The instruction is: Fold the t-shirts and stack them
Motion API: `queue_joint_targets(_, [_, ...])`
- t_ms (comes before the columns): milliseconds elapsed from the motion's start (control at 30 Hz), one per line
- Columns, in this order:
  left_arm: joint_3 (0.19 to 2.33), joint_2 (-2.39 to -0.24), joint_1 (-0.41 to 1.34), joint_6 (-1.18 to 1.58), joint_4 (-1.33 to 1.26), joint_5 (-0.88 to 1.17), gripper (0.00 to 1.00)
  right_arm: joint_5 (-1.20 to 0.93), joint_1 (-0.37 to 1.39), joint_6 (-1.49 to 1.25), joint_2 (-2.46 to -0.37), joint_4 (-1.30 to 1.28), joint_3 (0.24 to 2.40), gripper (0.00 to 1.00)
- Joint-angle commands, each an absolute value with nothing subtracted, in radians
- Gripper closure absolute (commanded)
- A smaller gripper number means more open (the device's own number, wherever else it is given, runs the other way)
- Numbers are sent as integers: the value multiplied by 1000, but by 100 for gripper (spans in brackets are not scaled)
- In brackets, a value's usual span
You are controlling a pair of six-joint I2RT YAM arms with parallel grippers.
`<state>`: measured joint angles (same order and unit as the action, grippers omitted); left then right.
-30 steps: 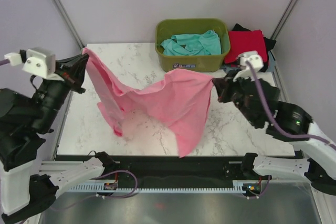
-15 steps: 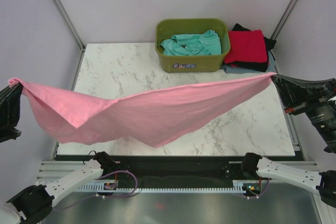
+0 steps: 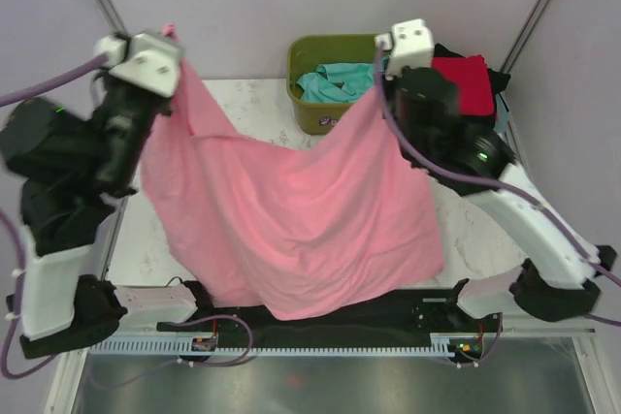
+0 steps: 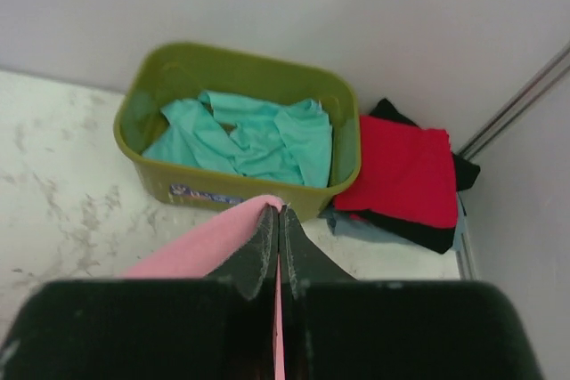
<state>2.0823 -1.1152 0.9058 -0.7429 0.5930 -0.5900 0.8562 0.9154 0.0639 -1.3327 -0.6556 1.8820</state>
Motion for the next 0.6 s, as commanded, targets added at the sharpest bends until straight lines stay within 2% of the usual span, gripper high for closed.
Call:
queue_joint_targets(0, [2071, -1208, 858, -937, 463, -740, 98, 693, 731, -61, -1477, -764, 1881, 100])
queue_joint_targets(33, [2048, -1221, 824, -916, 483, -712, 98, 586, 700, -125, -1495, -758, 1849, 100])
queue_joint_targets(167, [1751, -1285, 553, -790, 453, -510, 98, 499, 608, -215, -1603, -690, 1639, 100])
queue_joint_targets(200, [1724, -1320, 428, -690, 436, -423, 98, 496, 579, -228, -1626, -689, 1614, 100])
queue_joint_targets(267, [1735, -1498, 297, -515, 475, -314, 98, 482, 545, -291, -1679, -686, 1547, 100])
queue_joint_targets(300, [1800, -1575, 176, -310, 501, -260, 98, 473, 505, -317, -1692, -683, 1523, 100])
queue_joint_targets(333, [1881, -1668, 123, -208, 678, -246, 98, 457, 482, -336, -1704, -674, 1502, 100])
queue_joint_targets(367, [2072, -1894, 77, -130, 763, -207, 98, 413, 459, -354, -1732, -655, 1468, 100])
queue_joint_targets(400, [2151, -1987, 16, -42, 834, -124, 98, 397, 416, -356, -1746, -646, 1456, 100])
queue_joint_targets(467, [2299, -2202, 2, -9, 894, -117, 98, 358, 378, -344, -1804, -614, 1459, 100])
queue_joint_targets(567, [2437, -2327, -31, 38, 867, -28, 96, 336, 327, -344, -1873, -611, 1515, 56])
